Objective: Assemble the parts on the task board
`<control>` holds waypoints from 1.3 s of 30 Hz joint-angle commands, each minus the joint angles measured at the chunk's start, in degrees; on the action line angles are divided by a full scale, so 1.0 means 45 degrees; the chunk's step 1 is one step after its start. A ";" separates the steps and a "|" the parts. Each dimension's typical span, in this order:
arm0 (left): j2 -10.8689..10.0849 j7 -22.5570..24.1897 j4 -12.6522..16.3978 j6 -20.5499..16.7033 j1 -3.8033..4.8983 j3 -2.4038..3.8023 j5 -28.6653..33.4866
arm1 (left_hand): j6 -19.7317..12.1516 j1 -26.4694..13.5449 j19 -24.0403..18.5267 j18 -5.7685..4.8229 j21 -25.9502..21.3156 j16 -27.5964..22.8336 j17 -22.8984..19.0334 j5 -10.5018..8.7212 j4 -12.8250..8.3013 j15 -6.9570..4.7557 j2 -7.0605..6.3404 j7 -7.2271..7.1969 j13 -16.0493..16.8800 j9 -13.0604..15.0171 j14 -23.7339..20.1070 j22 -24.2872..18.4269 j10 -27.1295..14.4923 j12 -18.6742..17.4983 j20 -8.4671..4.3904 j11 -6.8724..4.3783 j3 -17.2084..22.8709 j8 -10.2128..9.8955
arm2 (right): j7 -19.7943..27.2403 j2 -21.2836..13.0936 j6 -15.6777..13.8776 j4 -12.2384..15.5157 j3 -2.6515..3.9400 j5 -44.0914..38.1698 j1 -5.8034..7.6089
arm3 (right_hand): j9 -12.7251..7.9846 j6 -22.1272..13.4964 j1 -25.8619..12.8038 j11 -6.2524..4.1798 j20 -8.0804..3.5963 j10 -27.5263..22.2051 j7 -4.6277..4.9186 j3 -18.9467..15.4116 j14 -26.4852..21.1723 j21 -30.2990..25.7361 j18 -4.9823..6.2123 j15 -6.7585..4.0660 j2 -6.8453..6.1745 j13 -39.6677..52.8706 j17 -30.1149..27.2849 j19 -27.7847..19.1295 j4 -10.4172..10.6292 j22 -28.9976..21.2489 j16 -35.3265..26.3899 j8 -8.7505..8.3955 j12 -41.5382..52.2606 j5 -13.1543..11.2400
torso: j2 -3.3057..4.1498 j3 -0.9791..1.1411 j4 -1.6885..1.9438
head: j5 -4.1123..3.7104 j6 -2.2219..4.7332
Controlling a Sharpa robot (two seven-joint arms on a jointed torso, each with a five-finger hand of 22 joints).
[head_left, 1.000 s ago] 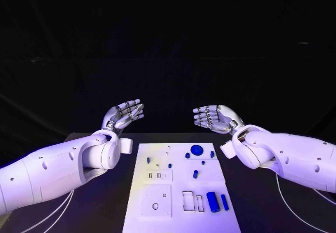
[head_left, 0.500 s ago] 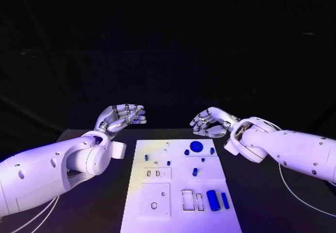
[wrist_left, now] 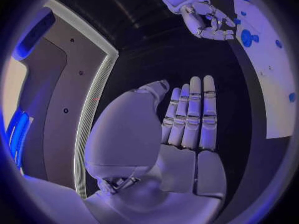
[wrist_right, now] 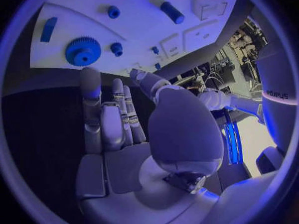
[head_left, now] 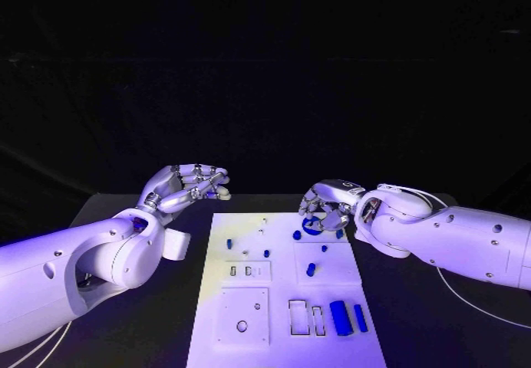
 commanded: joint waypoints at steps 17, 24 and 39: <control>-0.0109 -0.0196 0.0289 0.0504 0.0131 0.0045 -0.0128 | -0.0076 -0.0116 -0.0019 0.0131 0.0039 -0.0001 0.0070 -0.0022 0.0041 0.0036 -0.0126 0.0077 0.0015 0.0004 -0.0011 -0.0003 0.0000 -0.0159 0.0041 0.0065 0.0085 -0.0069 | -0.1151 0.0346 0.1109 -0.0108 0.0009 -0.1783 0.0002 | 0.0358 -0.0207 -0.0006 0.0190 0.0224 -0.0774 0.0094 -0.0034 0.0812 0.2363 -0.0384 0.0172 -0.0205 0.0149 0.1529 0.0380 0.0327 0.2980 0.1332 -0.0094 -0.0053 0.0088 | 0.0581 -0.0092 0.0159 | -0.0179 0.0007; -0.0136 -0.0224 0.0306 0.0543 0.0137 0.0049 -0.0127 | -0.0107 -0.0142 -0.0033 0.0130 0.0035 -0.0010 0.0090 -0.0023 0.0043 0.0048 -0.0140 0.0098 0.0016 0.0002 -0.0027 -0.0008 -0.0020 -0.0200 0.0048 0.0081 0.0099 -0.0092 | -0.1175 0.0455 0.1206 -0.0181 0.0009 -0.1806 -0.0007 | 0.0386 -0.0247 -0.0040 0.0205 0.0243 -0.0851 0.0106 -0.0113 0.0809 0.2438 -0.0385 0.0188 -0.0226 0.0159 0.1562 0.0361 0.0371 0.3062 0.1377 -0.0111 -0.0036 0.0059 | 0.0625 -0.0093 0.0201 | -0.0193 -0.0085; -0.0172 -0.0324 0.0287 0.0593 0.0177 0.0062 -0.0124 | -0.0154 -0.0195 -0.0059 0.0126 0.0026 -0.0025 0.0127 -0.0031 0.0052 0.0070 -0.0155 0.0136 0.0019 -0.0001 -0.0056 -0.0018 -0.0049 -0.0264 0.0065 0.0110 0.0117 -0.0127 | -0.1070 0.0704 0.1312 -0.0353 0.0002 -0.1758 -0.0079 | 0.0434 -0.0235 -0.0012 0.0192 0.0258 -0.0807 0.0099 -0.0116 0.0803 0.2514 -0.0381 0.0188 -0.0121 0.0199 0.1587 0.0323 0.0433 0.3148 0.1422 -0.0102 0.0035 0.0058 | 0.0704 -0.0104 0.0220 | -0.0135 -0.0130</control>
